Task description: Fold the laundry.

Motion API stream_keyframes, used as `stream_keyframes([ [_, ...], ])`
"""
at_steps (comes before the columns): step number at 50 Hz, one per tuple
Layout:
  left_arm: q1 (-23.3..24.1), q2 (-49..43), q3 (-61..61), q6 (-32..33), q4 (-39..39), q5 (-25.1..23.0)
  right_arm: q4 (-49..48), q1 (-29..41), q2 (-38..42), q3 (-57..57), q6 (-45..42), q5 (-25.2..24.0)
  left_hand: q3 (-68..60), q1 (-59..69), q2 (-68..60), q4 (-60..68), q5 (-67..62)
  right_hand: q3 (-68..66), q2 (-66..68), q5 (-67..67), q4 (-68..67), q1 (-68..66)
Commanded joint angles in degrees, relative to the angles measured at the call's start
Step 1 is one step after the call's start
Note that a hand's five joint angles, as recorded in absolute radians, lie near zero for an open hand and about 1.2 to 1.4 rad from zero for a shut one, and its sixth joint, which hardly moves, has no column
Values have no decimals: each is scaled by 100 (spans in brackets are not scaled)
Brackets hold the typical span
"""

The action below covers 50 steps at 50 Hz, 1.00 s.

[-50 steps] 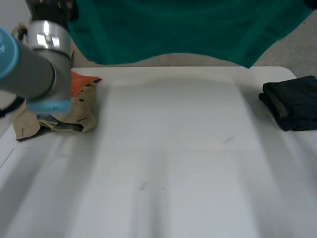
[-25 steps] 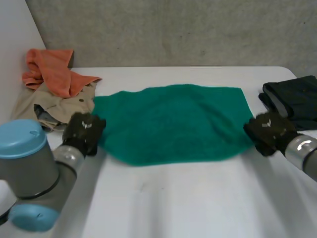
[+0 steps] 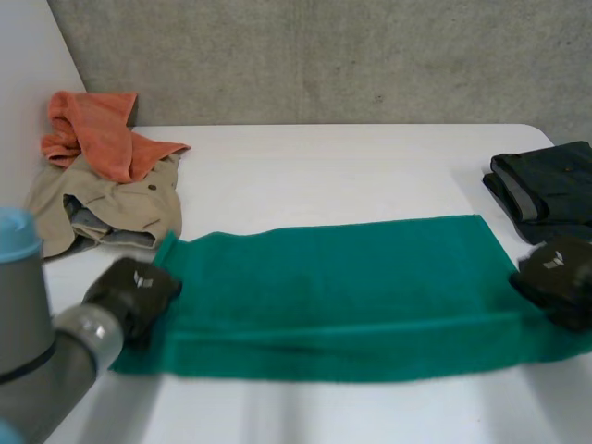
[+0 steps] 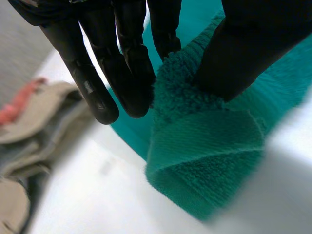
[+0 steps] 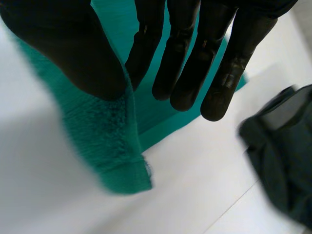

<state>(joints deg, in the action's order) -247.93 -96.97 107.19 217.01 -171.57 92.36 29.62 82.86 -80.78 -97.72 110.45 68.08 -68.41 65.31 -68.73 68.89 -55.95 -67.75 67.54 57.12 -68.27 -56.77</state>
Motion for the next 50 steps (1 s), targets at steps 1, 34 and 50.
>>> stream_keyframes([
  [1,-19,-1455,-1165,-361,-1300,264,-2047,1337,1388,1157,1215,539,-1159,1469,-1127,1111,-1405,-1225,1246,1288,-1173,-2323],
  [34,245,-2706,-2882,-704,-1889,1003,-4642,1857,2815,2513,2945,1243,5841,-5531,5873,-5889,5595,5775,-5754,-5712,5827,4677],
  [50,306,-2107,-1807,-818,-2267,950,-2549,582,2048,1097,3097,-155,5841,-5531,5873,-5889,5595,5768,-5747,-5705,5820,4670],
])
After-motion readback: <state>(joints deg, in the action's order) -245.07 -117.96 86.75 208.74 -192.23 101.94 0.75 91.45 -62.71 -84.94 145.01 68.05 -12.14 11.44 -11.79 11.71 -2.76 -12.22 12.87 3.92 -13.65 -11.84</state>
